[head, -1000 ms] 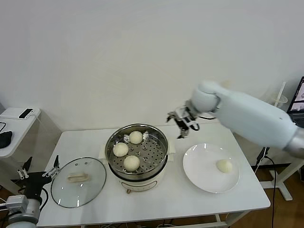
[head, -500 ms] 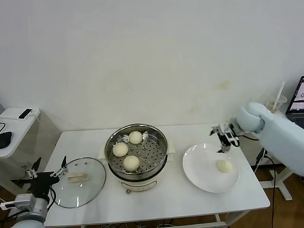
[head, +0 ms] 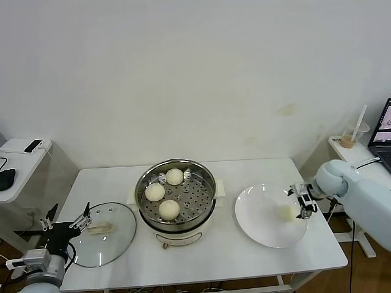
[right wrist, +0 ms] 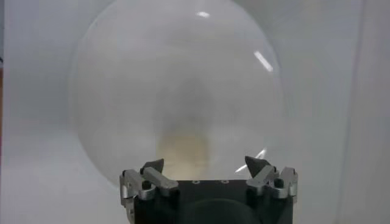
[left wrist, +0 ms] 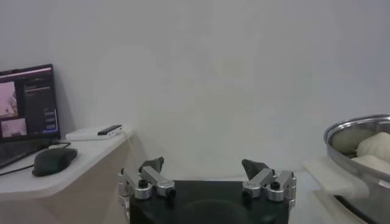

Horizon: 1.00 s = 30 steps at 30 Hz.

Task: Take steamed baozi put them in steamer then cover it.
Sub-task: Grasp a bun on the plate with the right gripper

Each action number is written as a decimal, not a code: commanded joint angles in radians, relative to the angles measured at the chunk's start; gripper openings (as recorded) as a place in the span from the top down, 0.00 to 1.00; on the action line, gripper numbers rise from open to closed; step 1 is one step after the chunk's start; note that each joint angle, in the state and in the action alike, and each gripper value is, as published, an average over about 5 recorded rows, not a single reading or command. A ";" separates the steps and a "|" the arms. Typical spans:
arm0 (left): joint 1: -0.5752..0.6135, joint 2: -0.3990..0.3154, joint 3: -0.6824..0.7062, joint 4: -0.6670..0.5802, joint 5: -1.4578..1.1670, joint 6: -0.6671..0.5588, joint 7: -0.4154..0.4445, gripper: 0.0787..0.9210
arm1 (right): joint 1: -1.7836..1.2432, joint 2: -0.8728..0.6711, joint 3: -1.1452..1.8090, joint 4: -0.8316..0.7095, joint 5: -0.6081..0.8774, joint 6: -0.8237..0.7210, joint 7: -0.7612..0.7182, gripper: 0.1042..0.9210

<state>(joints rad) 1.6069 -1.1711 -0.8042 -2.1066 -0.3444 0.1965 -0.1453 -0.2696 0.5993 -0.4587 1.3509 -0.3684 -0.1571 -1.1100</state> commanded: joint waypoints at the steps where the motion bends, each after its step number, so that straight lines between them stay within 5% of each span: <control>1: -0.001 0.001 0.006 0.002 0.000 -0.001 0.000 0.12 | -0.094 0.024 0.057 -0.040 -0.045 0.002 0.018 0.12; 20: -0.005 -0.007 0.002 0.008 0.010 -0.001 0.000 0.12 | -0.075 0.134 0.073 -0.138 -0.089 0.005 0.055 0.13; 30: -0.014 -0.013 0.016 0.003 0.017 0.003 -0.004 0.12 | -0.054 0.137 0.063 -0.144 -0.089 -0.017 0.037 0.35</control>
<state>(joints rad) 1.5937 -1.1850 -0.7907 -2.1026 -0.3285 0.1988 -0.1486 -0.3237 0.7239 -0.3970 1.2186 -0.4524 -0.1649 -1.0711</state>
